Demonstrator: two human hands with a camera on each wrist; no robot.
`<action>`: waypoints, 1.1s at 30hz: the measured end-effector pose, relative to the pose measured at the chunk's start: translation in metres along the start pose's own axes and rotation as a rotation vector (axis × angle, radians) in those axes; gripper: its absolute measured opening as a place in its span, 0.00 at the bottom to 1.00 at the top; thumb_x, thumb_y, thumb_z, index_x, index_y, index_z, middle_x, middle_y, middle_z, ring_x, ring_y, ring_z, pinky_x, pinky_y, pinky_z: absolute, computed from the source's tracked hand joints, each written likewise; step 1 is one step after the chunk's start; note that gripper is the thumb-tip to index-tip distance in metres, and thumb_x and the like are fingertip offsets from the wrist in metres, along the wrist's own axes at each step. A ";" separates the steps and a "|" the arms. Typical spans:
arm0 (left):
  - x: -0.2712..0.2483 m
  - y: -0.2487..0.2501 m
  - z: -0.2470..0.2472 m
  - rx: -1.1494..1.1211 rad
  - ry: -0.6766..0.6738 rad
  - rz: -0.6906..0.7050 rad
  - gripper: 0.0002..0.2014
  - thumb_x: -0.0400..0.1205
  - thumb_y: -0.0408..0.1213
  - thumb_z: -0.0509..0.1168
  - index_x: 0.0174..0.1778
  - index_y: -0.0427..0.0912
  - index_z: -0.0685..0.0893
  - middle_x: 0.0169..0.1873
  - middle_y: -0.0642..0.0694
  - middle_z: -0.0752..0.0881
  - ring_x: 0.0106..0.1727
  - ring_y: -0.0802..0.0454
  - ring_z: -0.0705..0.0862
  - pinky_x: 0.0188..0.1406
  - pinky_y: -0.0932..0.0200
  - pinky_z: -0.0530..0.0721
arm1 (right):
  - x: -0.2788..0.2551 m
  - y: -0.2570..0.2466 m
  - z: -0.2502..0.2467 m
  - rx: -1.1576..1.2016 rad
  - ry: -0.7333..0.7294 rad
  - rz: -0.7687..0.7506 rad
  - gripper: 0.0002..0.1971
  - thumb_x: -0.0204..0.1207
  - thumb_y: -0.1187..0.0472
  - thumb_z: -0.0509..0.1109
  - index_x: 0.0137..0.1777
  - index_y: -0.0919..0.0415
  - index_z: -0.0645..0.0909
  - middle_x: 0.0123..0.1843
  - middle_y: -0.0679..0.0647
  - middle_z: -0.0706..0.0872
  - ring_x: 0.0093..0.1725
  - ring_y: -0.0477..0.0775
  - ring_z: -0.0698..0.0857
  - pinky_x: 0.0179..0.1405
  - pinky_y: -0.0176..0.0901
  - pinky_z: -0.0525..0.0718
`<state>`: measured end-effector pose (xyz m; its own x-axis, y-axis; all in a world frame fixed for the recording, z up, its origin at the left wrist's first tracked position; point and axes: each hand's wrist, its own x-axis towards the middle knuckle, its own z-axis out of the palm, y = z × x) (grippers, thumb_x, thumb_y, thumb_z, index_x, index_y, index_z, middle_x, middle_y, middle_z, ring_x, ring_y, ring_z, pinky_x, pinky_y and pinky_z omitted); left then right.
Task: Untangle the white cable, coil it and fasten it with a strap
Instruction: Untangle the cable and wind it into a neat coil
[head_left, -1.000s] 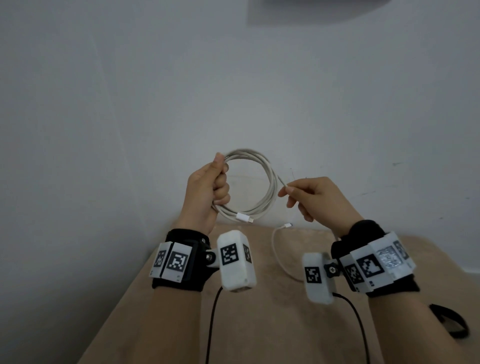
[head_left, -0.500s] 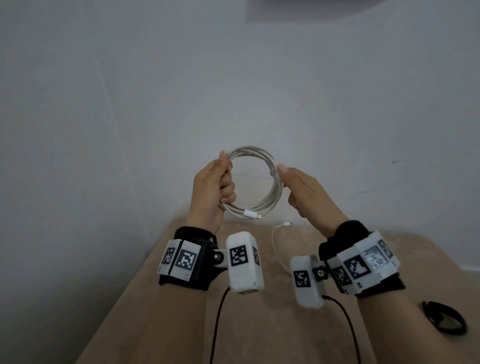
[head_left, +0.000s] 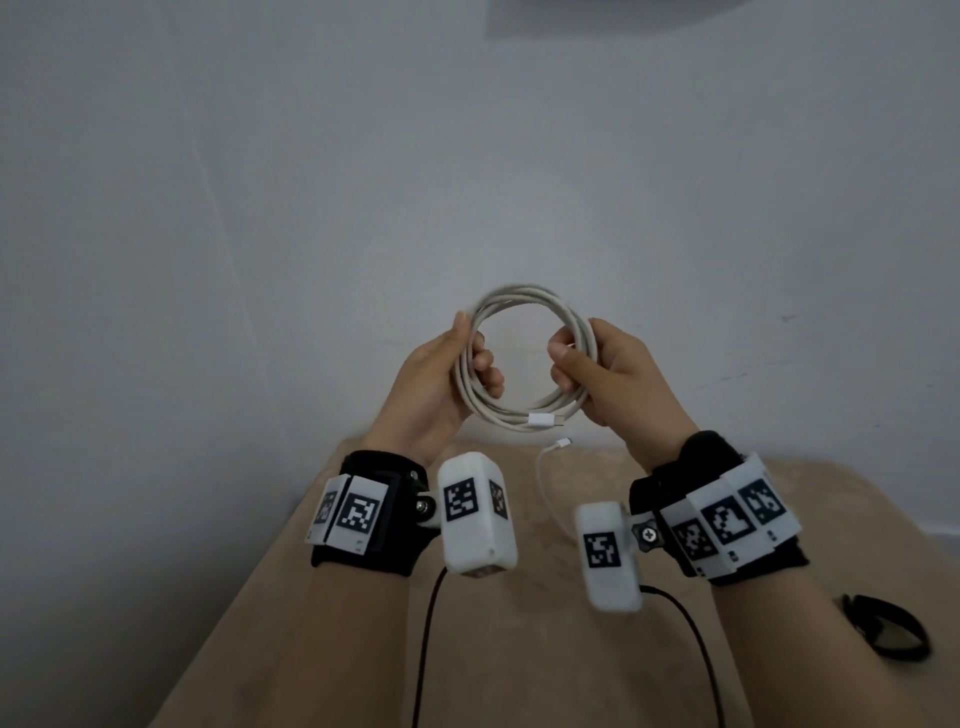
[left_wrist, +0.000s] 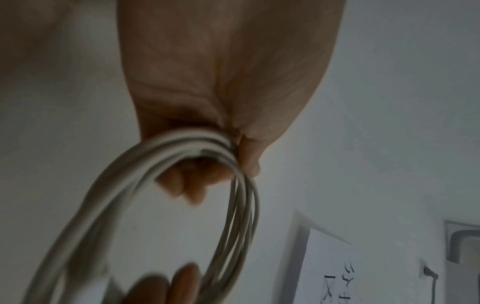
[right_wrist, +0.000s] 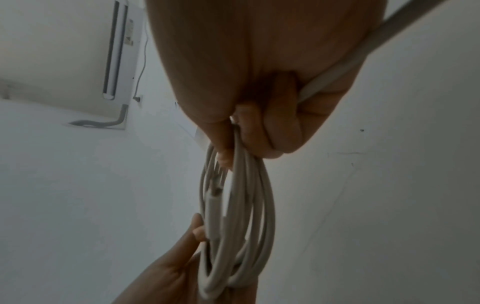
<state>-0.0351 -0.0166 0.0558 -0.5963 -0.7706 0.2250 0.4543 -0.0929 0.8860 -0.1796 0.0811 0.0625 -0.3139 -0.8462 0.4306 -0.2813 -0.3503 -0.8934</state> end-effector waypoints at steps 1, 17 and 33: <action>-0.001 0.000 -0.004 0.071 -0.010 -0.019 0.17 0.87 0.46 0.56 0.38 0.39 0.78 0.26 0.47 0.79 0.30 0.50 0.81 0.35 0.59 0.84 | 0.000 0.001 -0.002 -0.034 -0.011 0.001 0.05 0.83 0.66 0.62 0.46 0.64 0.75 0.29 0.55 0.75 0.19 0.38 0.71 0.18 0.25 0.66; -0.015 0.003 0.007 0.635 -0.275 -0.204 0.17 0.81 0.45 0.65 0.28 0.43 0.78 0.16 0.53 0.63 0.15 0.60 0.58 0.13 0.68 0.57 | -0.003 0.001 -0.012 -0.452 -0.437 0.057 0.06 0.80 0.64 0.68 0.45 0.64 0.84 0.27 0.47 0.81 0.25 0.39 0.76 0.28 0.27 0.73; -0.007 0.010 -0.003 0.104 0.027 0.074 0.21 0.75 0.51 0.67 0.25 0.49 0.62 0.18 0.54 0.57 0.14 0.61 0.54 0.11 0.69 0.52 | 0.002 -0.005 -0.024 -0.156 0.137 -0.068 0.13 0.78 0.49 0.68 0.45 0.57 0.88 0.36 0.43 0.86 0.24 0.30 0.78 0.43 0.34 0.77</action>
<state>-0.0238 -0.0141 0.0619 -0.5453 -0.7896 0.2813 0.4246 0.0291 0.9049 -0.2008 0.0913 0.0708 -0.4064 -0.7568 0.5120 -0.4397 -0.3292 -0.8357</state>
